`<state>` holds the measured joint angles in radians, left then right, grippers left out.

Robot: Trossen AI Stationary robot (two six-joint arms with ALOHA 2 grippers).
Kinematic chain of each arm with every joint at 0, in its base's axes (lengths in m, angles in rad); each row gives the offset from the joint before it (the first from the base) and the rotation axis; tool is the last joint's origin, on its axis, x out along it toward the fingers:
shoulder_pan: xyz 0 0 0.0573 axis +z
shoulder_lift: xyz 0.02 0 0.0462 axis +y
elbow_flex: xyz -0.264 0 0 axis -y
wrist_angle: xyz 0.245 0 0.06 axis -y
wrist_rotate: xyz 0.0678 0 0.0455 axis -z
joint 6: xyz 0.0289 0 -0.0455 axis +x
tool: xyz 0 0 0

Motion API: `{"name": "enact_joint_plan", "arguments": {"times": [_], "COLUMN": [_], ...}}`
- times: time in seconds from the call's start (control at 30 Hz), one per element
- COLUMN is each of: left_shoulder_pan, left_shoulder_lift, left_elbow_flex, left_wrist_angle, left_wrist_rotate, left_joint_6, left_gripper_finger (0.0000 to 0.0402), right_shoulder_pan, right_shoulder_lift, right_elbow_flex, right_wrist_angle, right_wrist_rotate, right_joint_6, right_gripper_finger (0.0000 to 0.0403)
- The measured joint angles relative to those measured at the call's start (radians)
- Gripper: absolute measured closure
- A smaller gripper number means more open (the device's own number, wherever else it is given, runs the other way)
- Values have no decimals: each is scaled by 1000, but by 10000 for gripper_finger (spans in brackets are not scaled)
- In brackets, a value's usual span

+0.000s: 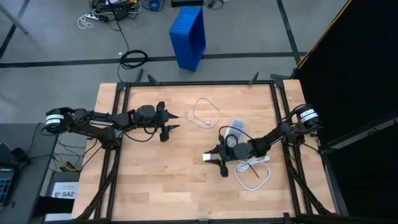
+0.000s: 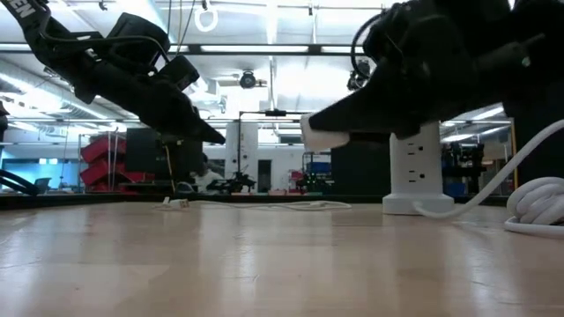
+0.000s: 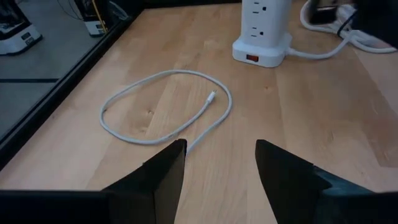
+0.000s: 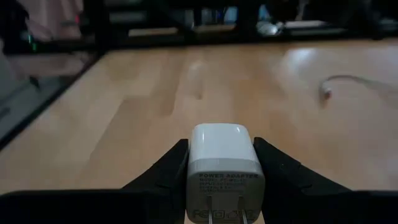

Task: Insert USB
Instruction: Remove the charger cable from the charger adapter

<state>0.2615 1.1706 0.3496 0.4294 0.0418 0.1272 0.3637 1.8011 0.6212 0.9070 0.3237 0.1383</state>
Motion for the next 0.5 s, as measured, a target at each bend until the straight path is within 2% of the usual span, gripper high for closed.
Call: {"name": "enact_joint_plan", "arguments": {"times": [0.1,0.3,0.5], "left_shoulder_pan": [0,0,-1], "left_shoulder_lift": [0,0,0], "left_elbow_flex": [0,0,0], "left_wrist_angle": [0,0,-4], "left_wrist_rotate": [0,0,0], "left_joint_6": [0,-1,-1], "left_gripper_finger": [219,219,219], "right_shoulder_pan": [11,-33,-98], "right_shoulder_lift": [3,81,199], "right_elbow_flex": [33,52,87], "right_wrist_angle": [-93,-118,-57], "right_wrist_rotate": [12,11,-77], "right_joint_6": [2,60,116], "right_gripper_finger": [291,291,291]}}
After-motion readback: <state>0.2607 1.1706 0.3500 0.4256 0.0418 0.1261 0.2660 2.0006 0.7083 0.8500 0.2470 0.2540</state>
